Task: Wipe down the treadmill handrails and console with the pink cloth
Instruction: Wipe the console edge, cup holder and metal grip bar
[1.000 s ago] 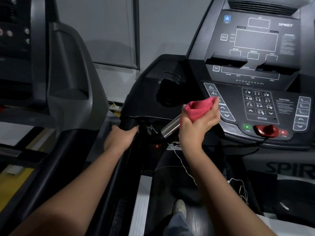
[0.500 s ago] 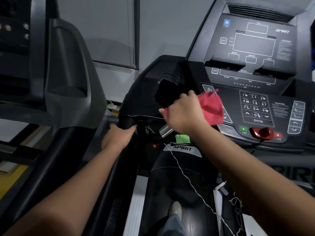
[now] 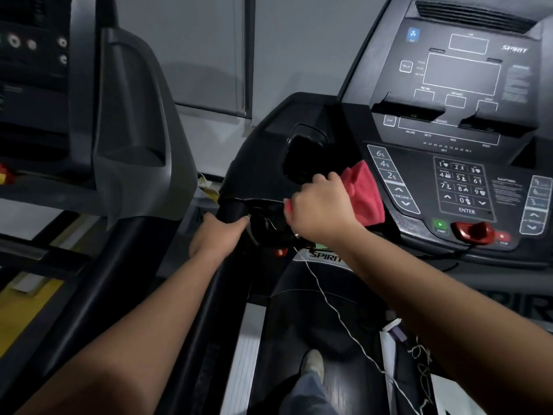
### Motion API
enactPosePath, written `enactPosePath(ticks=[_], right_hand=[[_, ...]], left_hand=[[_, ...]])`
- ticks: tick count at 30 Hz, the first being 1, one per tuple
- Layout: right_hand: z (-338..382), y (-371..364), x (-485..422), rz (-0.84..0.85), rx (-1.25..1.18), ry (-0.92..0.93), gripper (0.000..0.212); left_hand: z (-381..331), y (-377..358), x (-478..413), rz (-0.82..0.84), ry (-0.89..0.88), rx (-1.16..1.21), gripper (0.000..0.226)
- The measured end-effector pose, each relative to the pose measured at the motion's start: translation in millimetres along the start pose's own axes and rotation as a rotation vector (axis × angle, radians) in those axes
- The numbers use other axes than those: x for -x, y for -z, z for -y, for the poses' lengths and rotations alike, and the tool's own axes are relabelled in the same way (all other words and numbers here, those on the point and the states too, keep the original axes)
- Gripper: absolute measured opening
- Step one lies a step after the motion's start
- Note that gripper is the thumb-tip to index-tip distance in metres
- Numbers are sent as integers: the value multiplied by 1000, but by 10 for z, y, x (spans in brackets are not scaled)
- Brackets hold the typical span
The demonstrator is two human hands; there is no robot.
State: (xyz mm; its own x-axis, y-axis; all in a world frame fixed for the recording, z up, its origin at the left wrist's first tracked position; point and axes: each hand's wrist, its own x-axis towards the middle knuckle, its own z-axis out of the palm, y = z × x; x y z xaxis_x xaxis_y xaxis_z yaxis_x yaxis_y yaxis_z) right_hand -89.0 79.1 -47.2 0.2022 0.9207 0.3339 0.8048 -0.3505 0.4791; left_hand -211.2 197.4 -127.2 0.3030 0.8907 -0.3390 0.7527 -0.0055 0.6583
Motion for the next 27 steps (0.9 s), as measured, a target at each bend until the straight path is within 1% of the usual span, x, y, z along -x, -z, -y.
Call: enactPosePath(ticks=[4,5,6,8,11,15,17,20,22,25,26,27], right_hand=[[63,-1,-319,557,-54,174,35],[99,7,-360,629,-64,193,36],[145,-10,-367,658,-70,186,36],[276,-54,-300,581,-86,148,36],[451,-47,-147,357,-73,97,28],[556,-111,24,187,-57,114,23],[526,-203,99,-9,-76,175,24],[392,-299,238,-195,-103,314,23],[254,-306,321,-265,-86,395,24],[54,-290,470,-292,4,408,16],[21,-278,513,-303,21,405,20],[13,-266,545,-302,46,400,33]], left_hand=[[-21,-13,-1,1,5,0,79],[-24,-14,2,3,4,3,78],[-27,-15,2,3,4,7,77],[-26,-19,-8,4,4,10,77],[-37,-3,-19,8,4,9,79],[-28,13,4,16,7,28,78],[-9,14,24,22,8,43,80],[-3,17,40,11,2,45,81],[-1,22,44,12,-6,47,80],[6,27,46,20,-8,52,83],[11,27,49,19,-9,51,82],[14,24,53,18,-9,50,82]])
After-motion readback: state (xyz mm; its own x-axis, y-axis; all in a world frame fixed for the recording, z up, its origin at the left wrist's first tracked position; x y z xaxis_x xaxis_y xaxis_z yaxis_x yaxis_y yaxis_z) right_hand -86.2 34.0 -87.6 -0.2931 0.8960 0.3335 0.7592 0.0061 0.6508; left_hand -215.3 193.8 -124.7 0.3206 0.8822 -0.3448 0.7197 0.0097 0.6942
